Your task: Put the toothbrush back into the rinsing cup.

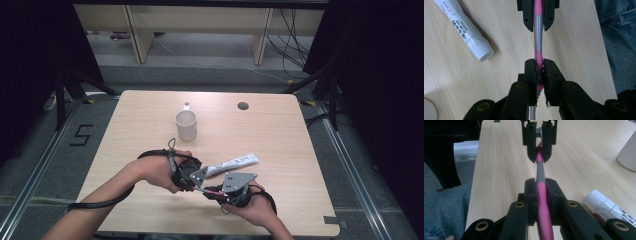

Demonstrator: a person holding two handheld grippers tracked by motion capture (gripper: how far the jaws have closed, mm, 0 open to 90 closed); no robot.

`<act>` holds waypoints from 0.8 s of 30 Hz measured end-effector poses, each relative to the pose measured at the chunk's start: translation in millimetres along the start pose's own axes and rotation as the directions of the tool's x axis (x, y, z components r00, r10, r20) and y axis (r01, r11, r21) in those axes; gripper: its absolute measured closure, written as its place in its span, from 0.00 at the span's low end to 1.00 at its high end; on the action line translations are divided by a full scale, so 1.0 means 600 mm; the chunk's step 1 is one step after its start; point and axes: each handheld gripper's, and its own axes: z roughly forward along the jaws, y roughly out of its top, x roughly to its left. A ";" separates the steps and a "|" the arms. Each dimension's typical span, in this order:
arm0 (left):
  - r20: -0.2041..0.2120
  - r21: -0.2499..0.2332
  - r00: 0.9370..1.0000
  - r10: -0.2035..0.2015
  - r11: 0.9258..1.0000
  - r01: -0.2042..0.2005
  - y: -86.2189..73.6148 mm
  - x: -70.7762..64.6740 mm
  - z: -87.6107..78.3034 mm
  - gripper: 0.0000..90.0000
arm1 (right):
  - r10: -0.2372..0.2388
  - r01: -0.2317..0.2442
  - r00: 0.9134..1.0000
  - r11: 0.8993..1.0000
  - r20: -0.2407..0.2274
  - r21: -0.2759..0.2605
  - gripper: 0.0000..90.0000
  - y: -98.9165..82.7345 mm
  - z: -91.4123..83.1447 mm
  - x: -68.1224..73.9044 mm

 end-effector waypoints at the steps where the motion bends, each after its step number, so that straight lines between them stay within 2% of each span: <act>1: 0.000 -0.002 1.000 0.000 1.000 0.000 0.000 0.000 0.000 0.90 | -0.001 0.001 1.000 1.000 -0.001 0.000 0.90 0.000 0.000 0.000; 4: -0.001 -0.015 1.000 -0.001 1.000 0.001 -0.002 0.000 0.000 0.90 | 0.008 -0.008 1.000 1.000 -0.008 0.004 0.90 0.000 -0.001 0.001; 6: -0.017 -0.030 1.000 -0.014 0.999 0.014 -0.004 -0.002 0.000 0.87 | 0.012 -0.012 1.000 1.000 -0.004 0.000 0.90 0.000 -0.002 0.000; 9: -0.097 -0.079 0.995 -0.035 0.997 0.027 -0.009 -0.007 -0.011 0.72 | -0.001 0.001 1.000 1.000 0.008 0.015 0.90 -0.002 -0.005 -0.002; 10: -0.118 -0.106 0.992 -0.048 0.994 0.036 -0.011 -0.009 -0.014 0.68 | 0.015 -0.016 1.000 1.000 0.020 0.012 0.90 -0.004 -0.007 -0.002; 12: -0.163 -0.184 0.982 -0.091 0.981 0.060 -0.020 -0.015 -0.027 0.62 | 0.020 -0.020 0.999 1.000 0.037 0.006 0.90 -0.007 -0.011 -0.004; 13: -0.188 -0.228 0.977 -0.103 0.972 0.059 -0.026 -0.019 -0.033 0.59 | 0.027 -0.027 0.998 1.000 0.048 0.002 0.90 -0.009 -0.015 -0.007; 14: -0.209 -0.287 0.968 -0.137 0.955 0.074 -0.034 -0.024 -0.037 0.57 | 0.032 -0.031 0.997 0.999 0.067 -0.007 0.90 -0.011 -0.020 -0.010; 15: -0.226 -0.354 0.956 -0.186 0.930 0.097 -0.042 -0.029 -0.040 0.56 | 0.052 -0.051 0.995 0.999 0.089 -0.010 0.90 -0.012 -0.026 -0.011; 16: -0.230 -0.418 0.946 -0.228 0.901 0.115 -0.050 -0.033 -0.043 0.55 | 0.045 -0.042 0.994 0.999 0.102 -0.030 0.90 -0.013 -0.029 -0.015; 17: -0.233 -0.483 0.933 -0.274 0.865 0.134 -0.059 -0.038 -0.044 0.55 | 0.050 -0.044 0.991 0.998 0.128 -0.046 0.90 -0.014 -0.033 -0.018; 18: -0.238 -0.557 0.913 -0.331 0.817 0.151 -0.071 -0.043 -0.044 0.53 | 0.051 -0.042 0.987 0.997 0.153 -0.059 0.90 -0.014 -0.039 -0.022; 19: -0.229 -0.591 0.902 -0.365 0.789 0.169 -0.078 -0.046 -0.045 0.53 | 0.068 -0.056 0.983 0.996 0.173 -0.072 0.90 -0.013 -0.045 -0.025; 20: -0.203 -0.651 0.890 -0.408 0.736 0.188 -0.089 -0.052 -0.042 0.53 | 0.069 -0.054 0.978 0.995 0.199 -0.079 0.90 -0.012 -0.048 -0.027; 21: -0.190 -0.681 0.884 -0.428 0.705 0.195 -0.095 -0.056 -0.040 0.52 | 0.064 -0.044 0.969 0.995 0.238 -0.086 0.90 -0.010 -0.054 -0.030; 22: -0.183 -0.720 0.873 -0.451 0.666 0.194 -0.103 -0.057 -0.036 0.50 | 0.073 -0.049 0.965 0.993 0.250 -0.103 0.90 -0.008 -0.056 -0.032; 23: -0.177 -0.750 0.867 -0.466 0.634 0.188 -0.111 -0.056 -0.032 0.48 | 0.084 -0.052 0.960 0.991 0.267 -0.124 0.90 -0.005 -0.062 -0.033; 24: -0.138 -0.772 0.856 -0.498 0.595 0.222 -0.117 -0.061 -0.025 0.47 | 0.094 -0.055 0.956 0.988 0.277 -0.144 0.90 -0.002 -0.065 -0.035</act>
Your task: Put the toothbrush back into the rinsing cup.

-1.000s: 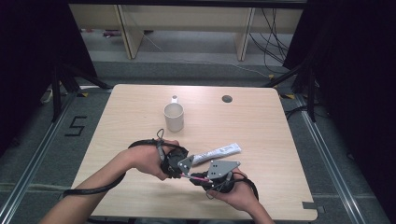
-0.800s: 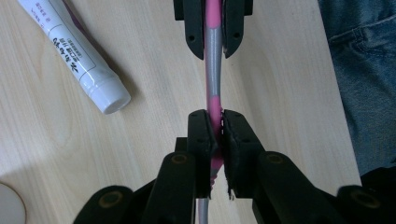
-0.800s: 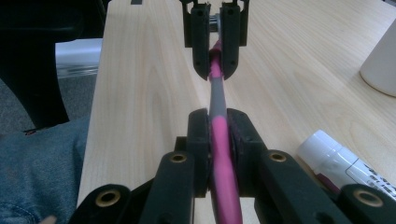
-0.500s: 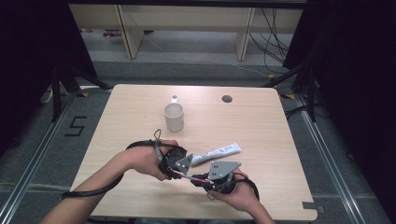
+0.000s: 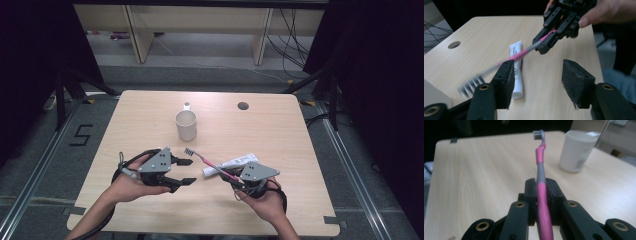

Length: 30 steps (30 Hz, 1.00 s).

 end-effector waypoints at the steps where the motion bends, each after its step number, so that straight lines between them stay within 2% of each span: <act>1: 0.002 -0.033 0.998 -0.067 0.997 0.067 -0.013 -0.004 0.001 0.45 | 0.002 -0.002 1.000 1.000 0.018 -0.020 0.90 0.003 -0.002 -0.002; 2: 0.010 -0.043 0.992 -0.123 0.991 0.124 -0.024 -0.007 0.003 0.44 | -0.004 0.005 0.999 0.999 0.039 -0.047 0.90 0.007 -0.004 -0.006; 4: 0.012 -0.054 0.984 -0.176 0.983 0.176 -0.042 -0.008 0.011 0.40 | 0.020 -0.015 0.998 0.996 0.059 -0.083 0.90 0.012 -0.007 -0.005; 5: 0.003 -0.061 0.981 -0.194 0.979 0.194 -0.047 -0.008 0.014 0.39 | 0.016 -0.010 0.998 0.994 0.060 -0.110 0.90 0.015 -0.006 -0.007; 6: -0.008 -0.074 0.973 -0.229 0.971 0.227 -0.054 -0.007 0.018 0.38 | 0.019 -0.012 0.998 0.994 0.064 -0.107 0.90 0.018 -0.008 -0.006; 7: -0.007 -0.096 0.962 -0.274 0.957 0.272 -0.059 -0.004 0.022 0.37 | 0.009 0.000 0.997 0.993 0.071 -0.122 0.90 0.020 -0.008 -0.005; 9: 0.002 -0.150 0.928 -0.373 0.917 0.369 -0.064 0.005 0.029 0.36 | 0.031 -0.021 0.997 0.990 0.067 -0.140 0.90 0.023 -0.006 0.000; 10: 0.010 -0.166 0.918 -0.397 0.905 0.393 -0.065 0.008 0.031 0.35 | 0.022 -0.013 0.998 0.989 0.061 -0.147 0.90 0.024 -0.004 0.001; 11: 0.026 -0.190 0.905 -0.424 0.887 0.421 -0.064 0.011 0.034 0.34 | 0.021 -0.014 0.999 0.988 0.046 -0.155 0.90 0.025 -0.002 0.002; 12: 0.032 -0.196 0.899 -0.437 0.879 0.434 -0.063 0.014 0.036 0.34 | 0.016 -0.008 0.999 0.989 0.052 -0.146 0.90 0.026 -0.003 0.003; 13: 0.041 -0.206 0.894 -0.445 0.872 0.444 -0.061 0.016 0.040 0.33 | 0.016 -0.006 0.998 0.987 0.060 -0.162 0.90 0.026 -0.001 0.004; 14: 0.045 -0.210 0.892 -0.449 0.869 0.448 -0.059 0.017 0.043 0.33 | 0.005 0.004 0.998 0.986 0.058 -0.164 0.90 0.027 0.000 0.004; 15: 0.052 -0.212 0.891 -0.451 0.867 0.451 -0.058 0.019 0.046 0.33 | 0.023 -0.016 0.999 0.985 0.040 -0.172 0.90 0.027 0.003 0.008; 17: 0.064 -0.232 0.877 -0.477 0.847 0.477 -0.055 0.022 0.052 0.32 | 0.005 0.002 0.999 0.987 0.041 -0.158 0.90 0.028 0.004 0.007; 18: 0.074 -0.240 0.873 -0.483 0.841 0.486 -0.054 0.025 0.054 0.32 | 0.015 -0.010 0.999 0.987 0.034 -0.159 0.90 0.028 0.006 0.010; 19: 0.085 -0.248 0.864 -0.497 0.829 0.501 -0.053 0.027 0.056 0.33 | -0.001 0.005 1.000 0.986 0.029 -0.164 0.90 0.027 0.008 0.009; 20: 0.097 -0.257 0.855 -0.509 0.817 0.516 -0.052 0.029 0.059 0.33 | 0.010 -0.007 1.000 0.988 0.023 -0.154 0.90 0.027 0.008 0.011; 21: 0.101 -0.259 0.855 -0.509 0.816 0.517 -0.051 0.030 0.060 0.33 | 0.008 -0.005 1.000 0.987 0.017 -0.163 0.90 0.026 0.010 0.012; 22: 0.106 -0.262 0.851 -0.515 0.811 0.524 -0.049 0.032 0.063 0.33 | 0.008 -0.005 1.000 0.987 0.019 -0.163 0.90 0.026 0.010 0.013; 24: 0.124 -0.279 0.842 -0.526 0.796 0.538 -0.046 0.034 0.067 0.35 | 0.004 -0.003 1.000 0.986 0.007 -0.168 0.90 0.027 0.012 0.015; 26: 0.133 -0.295 0.831 -0.540 0.779 0.554 -0.042 0.036 0.069 0.37 | 0.005 -0.005 1.000 0.984 0.001 -0.179 0.90 0.028 0.015 0.017; 27: 0.143 -0.305 0.823 -0.549 0.767 0.564 -0.039 0.037 0.070 0.38 | 0.003 -0.001 1.000 0.986 0.016 -0.169 0.90 0.028 0.014 0.018; 29: 0.165 -0.319 0.807 -0.567 0.743 0.588 -0.035 0.039 0.072 0.40 | 0.007 -0.008 1.000 0.984 -0.006 -0.177 0.90 0.028 0.017 0.020; 30: 0.167 -0.322 0.805 -0.569 0.741 0.590 -0.033 0.039 0.074 0.42 | -0.001 0.003 1.000 0.984 0.012 -0.176 0.90 0.028 0.017 0.020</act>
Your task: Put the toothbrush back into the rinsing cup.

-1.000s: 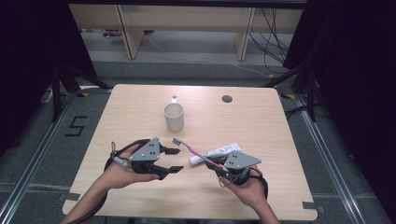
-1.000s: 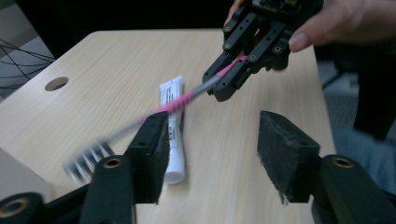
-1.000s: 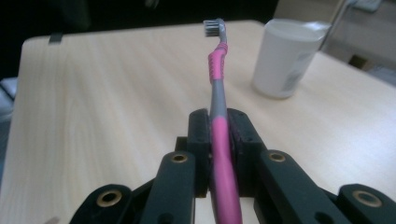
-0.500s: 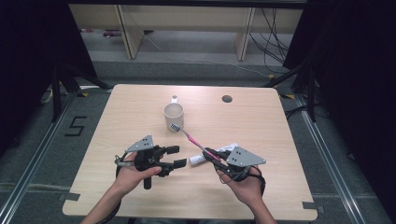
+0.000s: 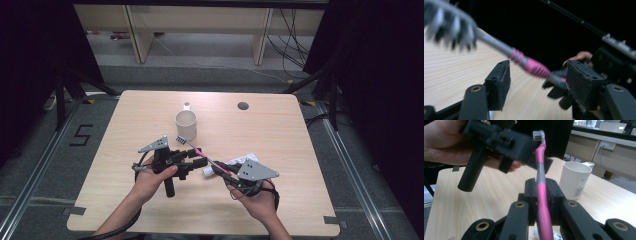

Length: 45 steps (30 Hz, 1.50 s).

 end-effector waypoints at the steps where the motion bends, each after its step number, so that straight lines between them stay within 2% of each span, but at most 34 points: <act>1: 0.001 -0.003 1.000 -0.007 1.000 0.007 0.001 0.000 0.002 0.43 | 0.004 -0.004 1.000 1.000 0.000 0.011 0.90 0.000 0.000 0.001; 3: 0.001 -0.012 1.000 -0.020 1.000 0.020 0.002 -0.001 0.006 0.47 | 0.003 -0.003 1.000 1.000 0.001 0.008 0.90 -0.001 0.003 0.002; 5: -0.011 -0.021 1.000 -0.011 1.000 0.010 0.004 -0.002 0.009 0.52 | 0.005 -0.005 1.000 1.000 0.017 0.007 0.90 -0.002 0.003 0.004; 9: -0.011 -0.045 1.000 -0.022 0.999 0.022 0.007 -0.003 0.010 0.63 | 0.011 -0.011 1.000 1.000 0.021 0.007 0.90 -0.002 0.003 0.004; 11: -0.008 -0.049 1.000 -0.012 0.999 0.011 0.008 -0.005 0.013 0.68 | 0.023 -0.024 0.998 1.000 0.050 0.004 0.90 -0.004 0.004 0.007; 13: -0.021 -0.049 1.000 0.004 0.999 -0.005 0.010 -0.008 0.014 0.71 | 0.014 -0.014 0.999 1.000 0.039 0.016 0.90 -0.005 0.007 0.006; 15: -0.023 -0.061 1.000 0.004 0.998 -0.006 0.011 -0.010 0.015 0.77 | 0.013 -0.014 0.999 1.000 0.048 0.011 0.90 -0.006 0.009 0.008; 17: -0.011 -0.065 1.000 0.004 0.998 -0.005 0.014 -0.010 0.016 0.79 | 0.027 -0.028 0.998 0.999 0.050 0.022 0.90 -0.006 0.010 0.010; 19: -0.008 -0.064 1.000 0.018 0.998 -0.018 0.017 -0.014 0.018 0.80 | 0.033 -0.033 0.999 0.999 0.042 0.008 0.90 -0.007 0.013 0.010; 21: -0.006 -0.062 1.000 0.029 0.998 -0.029 0.019 -0.017 0.019 0.82 | 0.023 -0.024 0.997 1.000 0.069 0.013 0.90 -0.008 0.015 0.011; 22: -0.006 -0.059 0.999 0.036 0.998 -0.036 0.021 -0.019 0.020 0.82 | 0.030 -0.031 0.998 0.999 0.057 0.019 0.90 -0.008 0.015 0.011; 24: -0.004 -0.057 0.999 0.045 0.997 -0.046 0.023 -0.023 0.022 0.84 | 0.058 -0.060 0.996 0.998 0.063 0.031 0.90 -0.009 0.017 0.015; 25: -0.003 -0.054 0.999 0.050 0.997 -0.051 0.024 -0.025 0.023 0.84 | 0.048 -0.050 0.998 0.998 0.051 0.029 0.90 -0.010 0.020 0.013; 26: 0.000 -0.054 0.998 0.055 0.997 -0.055 0.025 -0.028 0.025 0.85 | 0.041 -0.043 0.997 0.999 0.065 0.030 0.90 -0.010 0.022 0.013; 28: 0.000 -0.047 0.998 0.066 0.997 -0.065 0.027 -0.036 0.028 0.87 | 0.062 -0.064 0.997 0.997 0.056 0.038 0.90 -0.012 0.027 0.016; 29: -0.003 -0.041 0.997 0.079 0.996 -0.079 0.028 -0.039 0.030 0.88 | 0.048 -0.051 0.997 0.997 0.056 0.055 0.89 -0.011 0.028 0.015; 31: -0.012 -0.029 0.995 0.099 0.995 -0.099 0.029 -0.045 0.033 0.88 | 0.057 -0.061 0.997 0.996 0.057 0.061 0.89 -0.012 0.031 0.017; 34: -0.026 -0.011 0.990 0.141 0.990 -0.141 0.032 -0.053 0.036 0.89 | 0.038 -0.042 0.998 0.997 0.053 0.067 0.88 -0.013 0.034 0.016; 37: -0.028 -0.006 0.988 0.155 0.988 -0.155 0.035 -0.056 0.037 0.89 | 0.050 -0.053 0.998 0.996 0.046 0.069 0.84 -0.012 0.036 0.017; 39: -0.042 -0.004 0.984 0.173 0.985 -0.173 0.038 -0.058 0.036 0.89 | 0.080 -0.082 0.996 0.994 0.025 0.079 0.77 -0.013 0.037 0.018; 40: -0.056 0.000 0.981 0.186 0.983 -0.186 0.041 -0.058 0.035 0.89 | 0.079 -0.083 0.996 0.994 0.048 0.071 0.72 -0.014 0.037 0.018; 41: -0.069 0.001 0.977 0.200 0.980 -0.200 0.044 -0.057 0.033 0.89 | 0.072 -0.075 0.996 0.995 0.043 0.071 0.68 -0.014 0.037 0.017; 43: -0.114 0.005 0.965 0.235 0.972 -0.236 0.052 -0.055 0.025 0.89 | 0.089 -0.093 0.994 0.993 0.060 0.073 0.60 -0.015 0.033 0.018; 44: -0.128 0.004 0.961 0.246 0.969 -0.247 0.054 -0.053 0.023 0.89 | 0.080 -0.082 0.996 0.995 0.043 0.061 0.57 -0.016 0.033 0.015; 45: -0.150 0.007 0.954 0.262 0.965 -0.264 0.059 -0.052 0.018 0.89 | 0.066 -0.071 0.996 0.995 0.060 0.075 0.55 -0.015 0.028 0.014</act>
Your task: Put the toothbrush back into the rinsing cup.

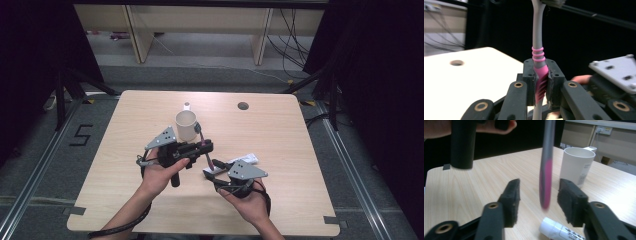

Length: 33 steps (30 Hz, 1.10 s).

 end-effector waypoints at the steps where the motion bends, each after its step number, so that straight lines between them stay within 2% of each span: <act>1: -0.010 0.002 1.000 0.011 1.000 -0.011 0.002 0.003 -0.003 0.89 | 0.004 -0.004 1.000 1.000 0.009 -0.020 0.54 -0.002 -0.002 -0.002; 2: -0.026 0.001 0.999 0.027 1.000 -0.026 0.005 0.005 -0.006 0.89 | 0.019 -0.019 1.000 1.000 0.003 -0.007 0.52 -0.003 -0.005 -0.003; 4: -0.063 0.003 0.997 0.055 0.999 -0.054 0.011 0.011 -0.014 0.89 | 0.019 -0.019 1.000 1.000 0.022 -0.001 0.50 -0.008 -0.013 -0.012; 5: -0.081 0.002 0.994 0.068 0.998 -0.068 0.014 0.016 -0.019 0.89 | 0.048 -0.048 0.999 0.999 0.016 0.000 0.50 -0.011 -0.017 -0.015; 6: -0.092 0.001 0.993 0.075 0.997 -0.075 0.016 0.019 -0.022 0.89 | 0.064 -0.065 0.998 0.998 0.025 0.013 0.49 -0.015 -0.024 -0.020; 7: -0.109 -0.006 0.991 0.082 0.997 -0.083 0.019 0.025 -0.027 0.89 | 0.058 -0.058 0.997 0.998 0.052 0.003 0.49 -0.017 -0.029 -0.024; 9: -0.133 -0.013 0.987 0.087 0.996 -0.089 0.024 0.036 -0.036 0.89 | 0.083 -0.084 0.995 0.997 0.057 0.001 0.47 -0.026 -0.040 -0.037; 11: -0.160 -0.014 0.983 0.094 0.995 -0.097 0.028 0.044 -0.043 0.89 | 0.105 -0.105 0.989 0.994 0.108 -0.006 0.46 -0.035 -0.054 -0.048; 12: -0.172 -0.017 0.981 0.093 0.995 -0.097 0.030 0.048 -0.046 0.89 | 0.099 -0.097 0.990 0.995 0.105 -0.026 0.45 -0.039 -0.055 -0.054; 13: -0.183 -0.020 0.979 0.091 0.995 -0.097 0.032 0.054 -0.049 0.89 | 0.083 -0.080 0.987 0.996 0.138 -0.026 0.45 -0.044 -0.062 -0.062; 14: -0.194 -0.024 0.977 0.089 0.995 -0.096 0.033 0.058 -0.052 0.89 | 0.112 -0.112 0.983 0.994 0.142 -0.009 0.45 -0.049 -0.069 -0.067; 15: -0.203 -0.027 0.975 0.088 0.995 -0.095 0.034 0.062 -0.054 0.89 | 0.125 -0.122 0.981 0.992 0.149 -0.032 0.45 -0.055 -0.072 -0.071; 16: -0.209 -0.031 0.974 0.085 0.995 -0.094 0.035 0.064 -0.055 0.89 | 0.115 -0.109 0.979 0.993 0.168 -0.043 0.45 -0.060 -0.075 -0.077; 17: -0.220 -0.031 0.972 0.089 0.995 -0.098 0.037 0.068 -0.057 0.89 | 0.128 -0.126 0.976 0.992 0.176 -0.022 0.45 -0.063 -0.080 -0.079; 18: -0.228 -0.032 0.969 0.091 0.994 -0.101 0.038 0.070 -0.058 0.89 | 0.154 -0.152 0.971 0.988 0.182 -0.024 0.45 -0.069 -0.083 -0.081; 19: -0.236 -0.032 0.967 0.096 0.994 -0.107 0.040 0.073 -0.059 0.89 | 0.133 -0.130 0.971 0.991 0.198 -0.028 0.46 -0.073 -0.085 -0.086; 20: -0.244 -0.029 0.964 0.102 0.993 -0.113 0.042 0.075 -0.060 0.89 | 0.160 -0.160 0.966 0.987 0.203 -0.021 0.46 -0.076 -0.088 -0.084; 21: -0.250 -0.027 0.962 0.108 0.993 -0.119 0.044 0.076 -0.061 0.89 | 0.124 -0.122 0.968 0.992 0.216 -0.024 0.46 -0.079 -0.089 -0.090; 22: -0.256 -0.026 0.960 0.112 0.992 -0.123 0.046 0.078 -0.061 0.89 | 0.157 -0.154 0.963 0.988 0.220 -0.031 0.47 -0.081 -0.089 -0.087; 23: -0.263 -0.023 0.957 0.121 0.991 -0.132 0.049 0.080 -0.062 0.89 | 0.134 -0.128 0.964 0.991 0.228 -0.039 0.47 -0.084 -0.091 -0.091; 24: -0.268 -0.020 0.955 0.127 0.990 -0.138 0.051 0.081 -0.062 0.89 | 0.174 -0.171 0.956 0.985 0.237 -0.034 0.47 -0.086 -0.094 -0.087; 25: -0.276 -0.020 0.952 0.135 0.989 -0.146 0.054 0.083 -0.062 0.89 | 0.150 -0.144 0.960 0.989 0.238 -0.041 0.47 -0.087 -0.094 -0.092; 26: -0.284 -0.017 0.949 0.141 0.988 -0.151 0.057 0.086 -0.061 0.89 | 0.166 -0.160 0.958 0.986 0.233 -0.046 0.47 -0.089 -0.094 -0.092; 27: -0.291 -0.017 0.946 0.141 0.988 -0.152 0.059 0.088 -0.061 0.89 | 0.159 -0.152 0.955 0.987 0.251 -0.047 0.48 -0.090 -0.096 -0.094; 28: -0.300 -0.014 0.943 0.146 0.987 -0.157 0.062 0.092 -0.060 0.89 | 0.174 -0.170 0.949 0.985 0.262 -0.038 0.48 -0.091 -0.098 -0.093; 29: -0.307 -0.011 0.940 0.153 0.986 -0.164 0.065 0.096 -0.059 0.89 | 0.157 -0.147 0.946 0.988 0.283 -0.055 0.48 -0.093 -0.097 -0.098; 30: -0.314 -0.011 0.937 0.153 0.986 -0.165 0.067 0.099 -0.058 0.89 | 0.144 -0.135 0.948 0.989 0.284 -0.052 0.48 -0.095 -0.099 -0.101; 31: -0.317 -0.011 0.936 0.155 0.986 -0.167 0.068 0.101 -0.057 0.89 | 0.176 -0.164 0.946 0.984 0.273 -0.067 0.48 -0.097 -0.097 -0.100; 32: -0.322 -0.011 0.934 0.156 0.986 -0.168 0.071 0.104 -0.056 0.89 | 0.150 -0.139 0.945 0.989 0.291 -0.058 0.48 -0.097 -0.099 -0.103; 33: -0.327 -0.008 0.931 0.161 0.985 -0.173 0.073 0.107 -0.055 0.89 | 0.149 -0.138 0.946 0.989 0.289 -0.058 0.48 -0.099 -0.099 -0.104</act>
